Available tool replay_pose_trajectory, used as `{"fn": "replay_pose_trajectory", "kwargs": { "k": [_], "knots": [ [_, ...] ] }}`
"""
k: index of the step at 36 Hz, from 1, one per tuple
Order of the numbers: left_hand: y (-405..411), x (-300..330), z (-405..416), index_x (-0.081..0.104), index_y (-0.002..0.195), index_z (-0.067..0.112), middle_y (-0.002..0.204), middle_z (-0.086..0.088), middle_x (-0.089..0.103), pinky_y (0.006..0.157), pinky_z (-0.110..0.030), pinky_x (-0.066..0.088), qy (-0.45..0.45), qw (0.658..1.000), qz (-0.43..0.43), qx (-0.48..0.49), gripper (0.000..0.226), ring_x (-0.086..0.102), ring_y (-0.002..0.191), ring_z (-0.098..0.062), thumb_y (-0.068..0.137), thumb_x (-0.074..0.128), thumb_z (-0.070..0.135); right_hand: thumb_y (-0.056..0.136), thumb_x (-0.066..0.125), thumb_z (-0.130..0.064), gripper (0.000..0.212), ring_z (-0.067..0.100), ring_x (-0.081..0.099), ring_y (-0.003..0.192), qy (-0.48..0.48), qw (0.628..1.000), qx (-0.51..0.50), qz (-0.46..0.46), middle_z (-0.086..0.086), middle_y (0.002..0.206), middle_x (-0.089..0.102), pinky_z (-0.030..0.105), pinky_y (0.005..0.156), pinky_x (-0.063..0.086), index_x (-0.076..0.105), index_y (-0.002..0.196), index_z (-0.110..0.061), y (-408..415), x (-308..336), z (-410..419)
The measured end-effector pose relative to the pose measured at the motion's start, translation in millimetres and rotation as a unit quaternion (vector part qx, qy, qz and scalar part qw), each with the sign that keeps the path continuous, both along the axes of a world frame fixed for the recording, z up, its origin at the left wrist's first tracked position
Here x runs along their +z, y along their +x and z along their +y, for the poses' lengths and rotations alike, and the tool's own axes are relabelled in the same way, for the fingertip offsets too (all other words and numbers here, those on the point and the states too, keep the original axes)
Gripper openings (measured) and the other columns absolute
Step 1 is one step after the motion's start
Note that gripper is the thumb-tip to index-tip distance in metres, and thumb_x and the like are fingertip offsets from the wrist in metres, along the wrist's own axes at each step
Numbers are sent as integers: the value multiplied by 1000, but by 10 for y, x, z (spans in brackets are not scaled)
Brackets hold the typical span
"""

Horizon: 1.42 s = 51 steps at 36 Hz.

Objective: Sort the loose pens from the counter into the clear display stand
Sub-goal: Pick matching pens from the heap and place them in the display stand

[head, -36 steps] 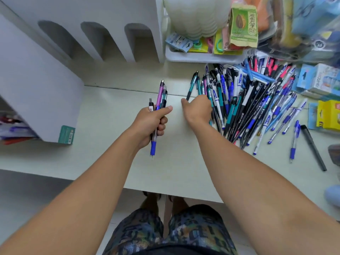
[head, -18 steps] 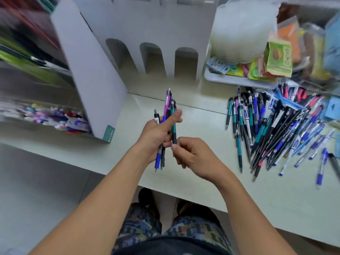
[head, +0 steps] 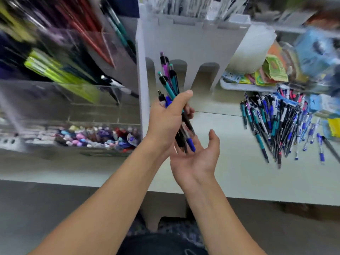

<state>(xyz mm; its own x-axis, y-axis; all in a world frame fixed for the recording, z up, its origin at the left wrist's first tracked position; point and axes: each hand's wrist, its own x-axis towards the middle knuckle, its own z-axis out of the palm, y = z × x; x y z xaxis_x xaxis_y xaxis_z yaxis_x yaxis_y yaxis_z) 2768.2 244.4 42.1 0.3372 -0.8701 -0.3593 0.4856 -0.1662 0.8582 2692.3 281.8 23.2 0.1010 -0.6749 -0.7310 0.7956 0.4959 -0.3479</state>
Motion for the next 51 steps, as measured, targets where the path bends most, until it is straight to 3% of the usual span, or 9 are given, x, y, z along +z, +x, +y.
{"fn": "replay_pose_trajectory", "kwargs": {
  "k": [7,12,19,25,34,42,46,49,51],
  "knots": [
    [569,77,391,55,54,20,59,-5,52,71,-38,51,-11,1000,1,-25,41,64,66,-20,93,70,21,104,39,-48,46,16,71,86,-100,981,126,104,5,102,75,26,72,52,69,108,-14,656,259,254],
    [915,122,533,47,64,21,50,1,38,49,-28,39,-8,999,-19,-30,38,39,44,-16,96,66,17,105,36,-51,46,9,58,124,-183,934,124,280,-2,131,65,40,114,41,64,121,-18,737,273,305],
    [1304,260,866,51,67,15,49,-1,43,39,-22,32,72,956,-181,-219,33,35,39,-14,93,70,16,101,34,-41,40,4,53,131,-473,762,227,380,-11,142,56,28,106,49,52,135,-31,613,675,-131],
    [1381,318,1036,54,69,14,51,-2,45,41,-24,35,91,952,-183,-226,30,38,42,-14,93,71,22,100,21,-61,67,-6,59,120,-500,690,377,364,-12,122,72,23,109,42,75,116,-25,923,656,-224],
    [1569,216,1095,58,81,14,56,-2,46,42,-25,36,72,948,-140,-277,18,40,45,-16,95,67,19,106,42,-40,42,-1,61,121,-491,688,399,354,-9,128,70,14,97,49,61,138,-22,943,477,40],
    [2140,177,1036,63,70,32,56,2,49,42,-26,36,27,908,-143,-392,30,40,43,-15,95,66,17,83,68,-26,24,20,70,86,-411,787,319,333,11,97,77,32,81,57,78,101,-14,1151,400,45],
    [2554,157,1029,60,104,0,56,0,47,40,-24,34,24,918,-123,-377,18,39,41,-14,95,66,14,75,82,-46,53,32,54,87,-374,808,364,273,29,96,63,37,78,50,74,107,-4,1567,373,106],
    [2887,167,975,59,89,3,59,-3,49,40,-22,34,3,932,-98,-348,15,41,41,-13,94,67,15,85,77,-37,41,32,57,86,-390,816,323,281,42,101,59,41,77,51,72,107,-4,2003,440,122],
    [3136,162,904,54,77,9,58,-5,48,39,-21,34,-4,942,-87,-324,23,41,40,-14,94,68,15,92,67,-29,18,22,63,83,-413,816,264,305,23,93,69,31,74,53,73,101,-14,2296,506,89]
  ]
}}
